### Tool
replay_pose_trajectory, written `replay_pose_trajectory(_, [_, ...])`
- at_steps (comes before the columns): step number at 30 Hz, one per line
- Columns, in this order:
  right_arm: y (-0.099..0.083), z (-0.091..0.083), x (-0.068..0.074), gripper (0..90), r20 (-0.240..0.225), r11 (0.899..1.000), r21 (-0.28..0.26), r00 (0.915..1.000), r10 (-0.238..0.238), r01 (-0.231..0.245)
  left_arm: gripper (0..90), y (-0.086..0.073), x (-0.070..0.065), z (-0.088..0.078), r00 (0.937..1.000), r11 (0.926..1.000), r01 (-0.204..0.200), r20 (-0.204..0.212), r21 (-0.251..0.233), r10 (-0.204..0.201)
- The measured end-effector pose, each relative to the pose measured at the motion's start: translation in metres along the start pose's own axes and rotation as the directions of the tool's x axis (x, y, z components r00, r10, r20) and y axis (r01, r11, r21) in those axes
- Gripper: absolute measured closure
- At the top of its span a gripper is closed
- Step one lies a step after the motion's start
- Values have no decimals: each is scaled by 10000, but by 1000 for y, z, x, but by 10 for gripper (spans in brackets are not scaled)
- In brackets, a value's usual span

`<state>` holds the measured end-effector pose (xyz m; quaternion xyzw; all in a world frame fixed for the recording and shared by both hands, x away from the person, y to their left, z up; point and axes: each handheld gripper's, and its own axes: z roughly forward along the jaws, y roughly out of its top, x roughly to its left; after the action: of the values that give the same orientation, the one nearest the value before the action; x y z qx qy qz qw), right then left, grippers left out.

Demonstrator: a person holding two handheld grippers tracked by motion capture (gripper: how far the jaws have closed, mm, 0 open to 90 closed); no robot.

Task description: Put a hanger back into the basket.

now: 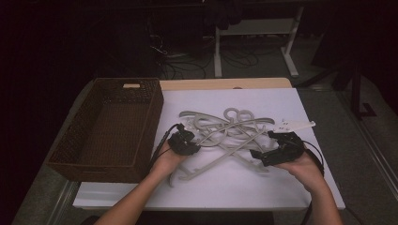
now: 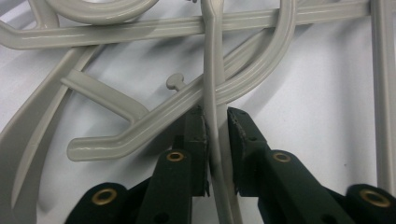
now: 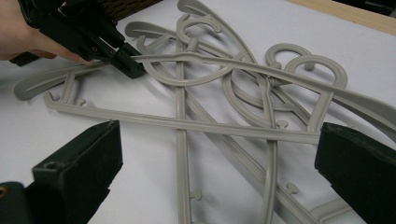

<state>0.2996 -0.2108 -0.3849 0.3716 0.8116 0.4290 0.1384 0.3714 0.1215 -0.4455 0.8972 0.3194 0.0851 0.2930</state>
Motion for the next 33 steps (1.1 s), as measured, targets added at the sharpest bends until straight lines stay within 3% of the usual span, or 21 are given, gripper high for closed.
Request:
replay_pose_trajectory(4, [0,0,0,7,-2,10000,-18,10000,6,-6,815,0,0,-1,9998,9998,-220,-19,16,220])
replay_pose_trajectory(10, [0,-1,0,6,-12,10000,-70,10000,46,-46,818,1,1,-10,9996,9995,192,207,-252,-187])
replay_pose_trajectory(14, [0,-3,0,7,-41,9999,-113,10000,32,-33,818,11,-3,-25,9999,9983,102,-61,-569,-106])
replay_pose_trajectory(19, [0,-7,0,6,-15,9997,-243,10000,18,-18,819,32,-3,-52,9993,9953,-73,-383,-970,36])
replay_pose_trajectory(26, [1,-19,-3,6,12,9981,-603,9999,132,-131,819,64,7,-99,9965,9893,-231,-825,-1440,112])
replay_pose_trajectory(27, [1,-19,-3,6,12,9981,-603,9999,132,-131,819,64,7,-99,9965,9893,-231,-825,-1440,112])
replay_pose_trajectory(28, [1,-19,-3,6,2,9981,-605,9999,119,-119,819,70,13,-116,9968,9882,-176,-794,-1524,55])
replay_pose_trajectory(33, [-4,-9,-1,6,-314,9990,-447,9995,-19,5,819,67,34,-149,9968,9886,-12,-789,-1505,-108])
